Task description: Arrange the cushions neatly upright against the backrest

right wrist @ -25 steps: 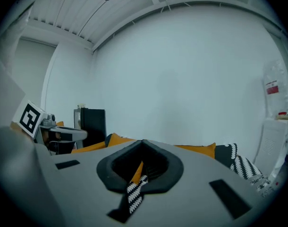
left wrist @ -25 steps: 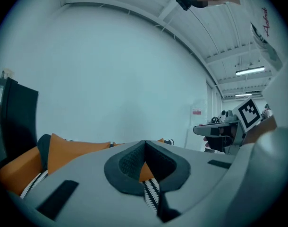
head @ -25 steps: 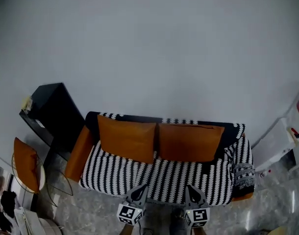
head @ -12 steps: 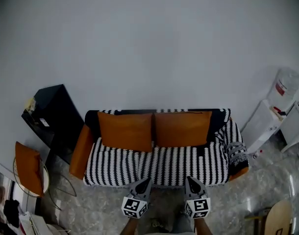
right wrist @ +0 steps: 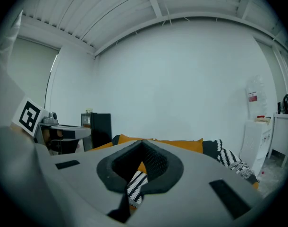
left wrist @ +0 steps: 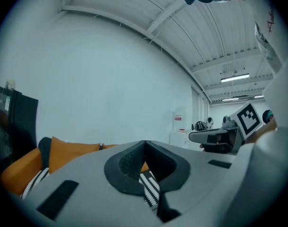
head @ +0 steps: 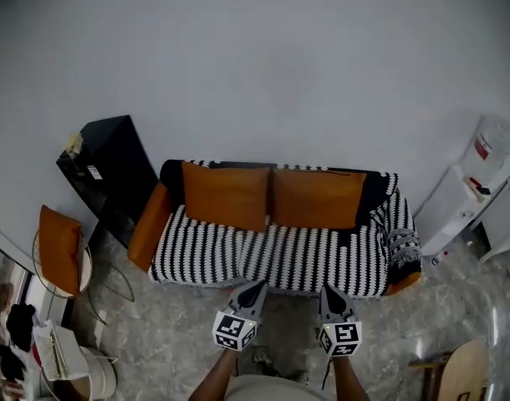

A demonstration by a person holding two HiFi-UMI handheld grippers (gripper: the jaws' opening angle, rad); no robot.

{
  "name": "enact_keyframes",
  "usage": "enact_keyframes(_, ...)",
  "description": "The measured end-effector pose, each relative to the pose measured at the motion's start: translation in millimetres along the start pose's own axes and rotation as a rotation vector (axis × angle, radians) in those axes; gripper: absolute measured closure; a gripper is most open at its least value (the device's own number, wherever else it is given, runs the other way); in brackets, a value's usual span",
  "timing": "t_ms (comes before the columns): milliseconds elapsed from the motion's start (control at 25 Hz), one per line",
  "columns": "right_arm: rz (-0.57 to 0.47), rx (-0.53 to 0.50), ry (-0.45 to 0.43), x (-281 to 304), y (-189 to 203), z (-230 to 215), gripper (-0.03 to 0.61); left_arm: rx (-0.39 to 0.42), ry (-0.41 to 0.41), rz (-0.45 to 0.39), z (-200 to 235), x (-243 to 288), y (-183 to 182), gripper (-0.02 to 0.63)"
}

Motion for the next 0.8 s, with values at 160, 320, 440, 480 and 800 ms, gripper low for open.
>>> enact_keyframes(160,0.002,-0.006,-0.038,-23,1,3,0.549,0.004,-0.033,-0.007,-25,-20,1,0.584)
enact_keyframes(320,-0.006,-0.021,-0.062,-45,-3,-3,0.551,-0.003,-0.061,-0.014,-48,-30,2,0.584)
enact_keyframes(440,-0.010,-0.028,-0.071,-61,-4,-8,0.551,0.005,-0.072,-0.021,-65,-38,2,0.584)
enact_keyframes(480,-0.010,-0.030,-0.073,-66,-4,-9,0.551,0.007,-0.075,-0.023,-70,-40,2,0.584)
enact_keyframes(800,-0.018,-0.039,-0.084,-93,-4,-16,0.551,0.017,-0.083,-0.027,-99,-51,5,0.584)
Point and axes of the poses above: the fingertips, and each gripper's own axes: x forward along the fingers, z to its left, y out of its underside, the point moved 3 cm from there along -x, backward along the fingers, and after that the axes turned 11 degrees about -y, right-handed, at the moved point
